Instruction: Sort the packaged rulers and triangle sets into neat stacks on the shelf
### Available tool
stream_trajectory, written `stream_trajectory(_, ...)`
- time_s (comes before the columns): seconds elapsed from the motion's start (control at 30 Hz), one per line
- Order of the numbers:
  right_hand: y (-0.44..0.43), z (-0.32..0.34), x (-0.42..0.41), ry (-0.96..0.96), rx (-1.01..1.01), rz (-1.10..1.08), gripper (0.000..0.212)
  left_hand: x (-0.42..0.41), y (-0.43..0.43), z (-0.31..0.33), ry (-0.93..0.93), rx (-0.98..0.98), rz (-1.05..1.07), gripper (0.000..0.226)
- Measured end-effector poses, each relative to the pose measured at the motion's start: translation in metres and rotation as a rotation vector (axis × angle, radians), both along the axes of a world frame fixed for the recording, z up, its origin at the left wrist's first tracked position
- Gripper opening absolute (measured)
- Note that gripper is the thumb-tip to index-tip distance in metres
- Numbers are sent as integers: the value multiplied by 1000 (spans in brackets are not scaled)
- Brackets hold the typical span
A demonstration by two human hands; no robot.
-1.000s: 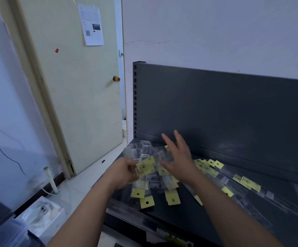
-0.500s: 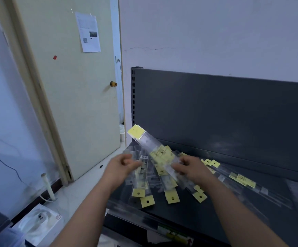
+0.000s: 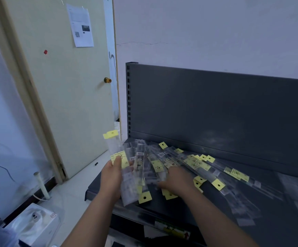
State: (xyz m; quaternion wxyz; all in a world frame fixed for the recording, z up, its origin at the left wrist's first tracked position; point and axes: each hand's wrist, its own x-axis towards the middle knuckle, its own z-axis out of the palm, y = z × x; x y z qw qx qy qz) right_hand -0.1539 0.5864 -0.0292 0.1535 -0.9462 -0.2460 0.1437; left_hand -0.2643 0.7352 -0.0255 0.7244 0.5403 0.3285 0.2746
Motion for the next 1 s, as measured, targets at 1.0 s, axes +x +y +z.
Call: stream_trajectory(1.0, -90, 69, 60, 443, 568, -43, 21, 16, 0, 31, 144, -116, -762, 37)
